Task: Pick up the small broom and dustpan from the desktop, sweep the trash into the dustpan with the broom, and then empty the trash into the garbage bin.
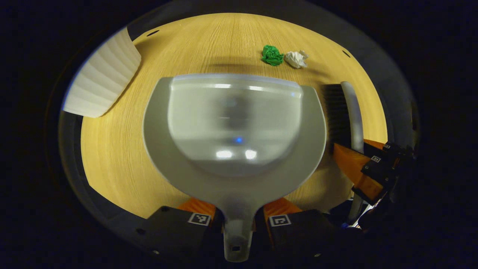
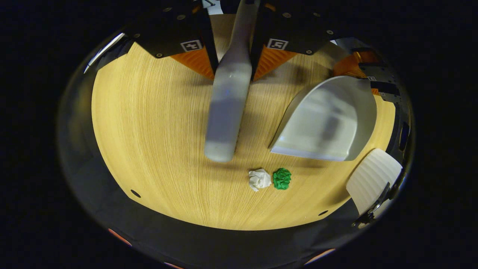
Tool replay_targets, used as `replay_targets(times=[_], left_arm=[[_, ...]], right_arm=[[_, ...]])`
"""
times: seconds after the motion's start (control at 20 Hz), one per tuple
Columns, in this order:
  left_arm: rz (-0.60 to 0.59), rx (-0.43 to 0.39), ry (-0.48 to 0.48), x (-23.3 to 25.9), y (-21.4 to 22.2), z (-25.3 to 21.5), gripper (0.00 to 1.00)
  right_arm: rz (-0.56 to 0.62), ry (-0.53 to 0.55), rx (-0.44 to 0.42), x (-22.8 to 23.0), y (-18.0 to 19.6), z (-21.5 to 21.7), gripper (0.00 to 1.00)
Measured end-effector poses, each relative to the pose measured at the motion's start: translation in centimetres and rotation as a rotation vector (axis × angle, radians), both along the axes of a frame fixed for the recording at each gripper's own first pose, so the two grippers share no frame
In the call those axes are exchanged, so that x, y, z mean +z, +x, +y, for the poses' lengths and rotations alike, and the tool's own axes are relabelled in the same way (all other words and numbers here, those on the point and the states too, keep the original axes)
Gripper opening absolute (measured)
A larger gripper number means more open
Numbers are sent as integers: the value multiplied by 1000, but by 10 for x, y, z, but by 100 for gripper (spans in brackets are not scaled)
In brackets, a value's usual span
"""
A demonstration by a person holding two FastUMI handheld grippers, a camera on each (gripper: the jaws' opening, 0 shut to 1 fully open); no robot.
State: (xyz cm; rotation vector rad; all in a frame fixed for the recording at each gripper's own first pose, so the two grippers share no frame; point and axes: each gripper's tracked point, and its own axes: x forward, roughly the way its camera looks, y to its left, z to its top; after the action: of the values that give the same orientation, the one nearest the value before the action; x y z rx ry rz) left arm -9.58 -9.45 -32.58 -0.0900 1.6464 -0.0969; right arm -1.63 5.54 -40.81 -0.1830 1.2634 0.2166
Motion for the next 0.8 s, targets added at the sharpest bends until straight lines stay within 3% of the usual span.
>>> replay_targets(times=[0.05, 0.1, 0.3, 0.45, 0.65, 0.8], left_arm=[[6, -9, 1, -1, 1, 0, 40], [16, -18, 1, -1, -1, -1, 35], [28, -92, -25, 0, 4, 6, 32], [30, -154, -50, 4, 5, 15, 31], [38, -232, -67, 8, 12, 25, 31], [42, -244, -73, 14, 16, 25, 31]], right_arm=[[9, -1, -3, 1, 1, 0, 52], [19, -8, -12, 0, 1, 0, 41], [39, -7, -55, 4, 10, -3, 32], [27, -11, -70, 9, 30, -8, 30], [2, -31, 27, 18, 72, -10, 30], [-28, -60, 150, 20, 114, -14, 30]])
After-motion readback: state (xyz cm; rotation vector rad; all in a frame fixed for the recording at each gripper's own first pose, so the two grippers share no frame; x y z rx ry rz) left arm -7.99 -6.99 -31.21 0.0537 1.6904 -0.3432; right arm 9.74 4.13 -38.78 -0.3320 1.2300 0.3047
